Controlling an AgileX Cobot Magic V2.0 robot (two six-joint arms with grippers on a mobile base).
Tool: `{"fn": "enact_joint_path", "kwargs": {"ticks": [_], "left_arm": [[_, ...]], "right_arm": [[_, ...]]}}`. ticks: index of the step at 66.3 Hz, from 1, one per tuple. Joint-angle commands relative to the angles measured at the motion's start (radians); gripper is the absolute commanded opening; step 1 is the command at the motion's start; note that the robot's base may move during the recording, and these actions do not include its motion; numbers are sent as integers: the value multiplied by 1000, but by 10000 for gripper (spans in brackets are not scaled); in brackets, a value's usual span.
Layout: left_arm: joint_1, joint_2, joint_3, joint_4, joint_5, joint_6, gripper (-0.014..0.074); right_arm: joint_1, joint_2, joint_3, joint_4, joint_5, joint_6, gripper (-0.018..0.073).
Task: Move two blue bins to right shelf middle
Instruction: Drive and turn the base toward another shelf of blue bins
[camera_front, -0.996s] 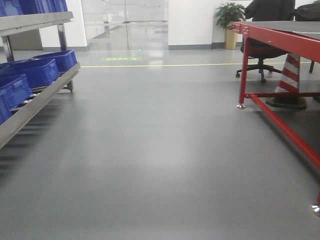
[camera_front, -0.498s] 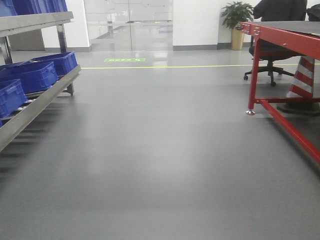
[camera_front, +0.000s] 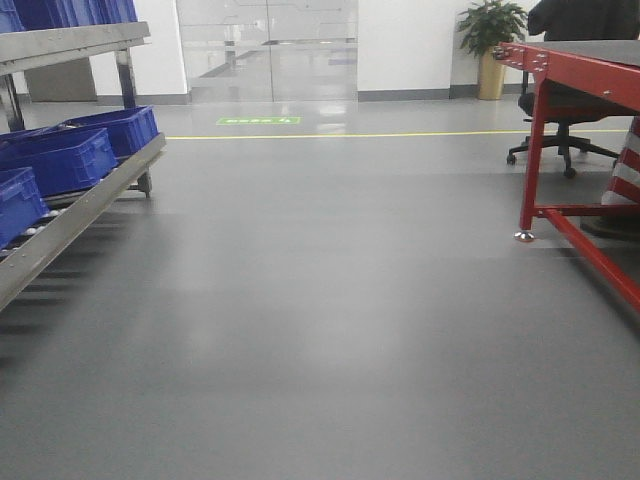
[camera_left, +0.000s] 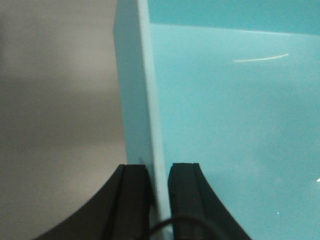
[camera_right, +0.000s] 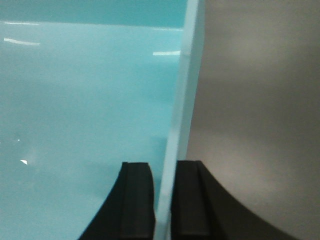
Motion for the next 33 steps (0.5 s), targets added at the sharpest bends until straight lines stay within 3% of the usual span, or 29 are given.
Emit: {"fn": "enact_joint_path", "kwargs": {"ticks": [1, 33], "left_arm": [[7, -14, -9, 42, -48, 8, -111], [7, -14, -9, 42, -48, 8, -111]], "right_arm": [[-10, -19, -11, -39, -42, -19, -153], [-10, -19, -11, -39, -59, -19, -153]]}}
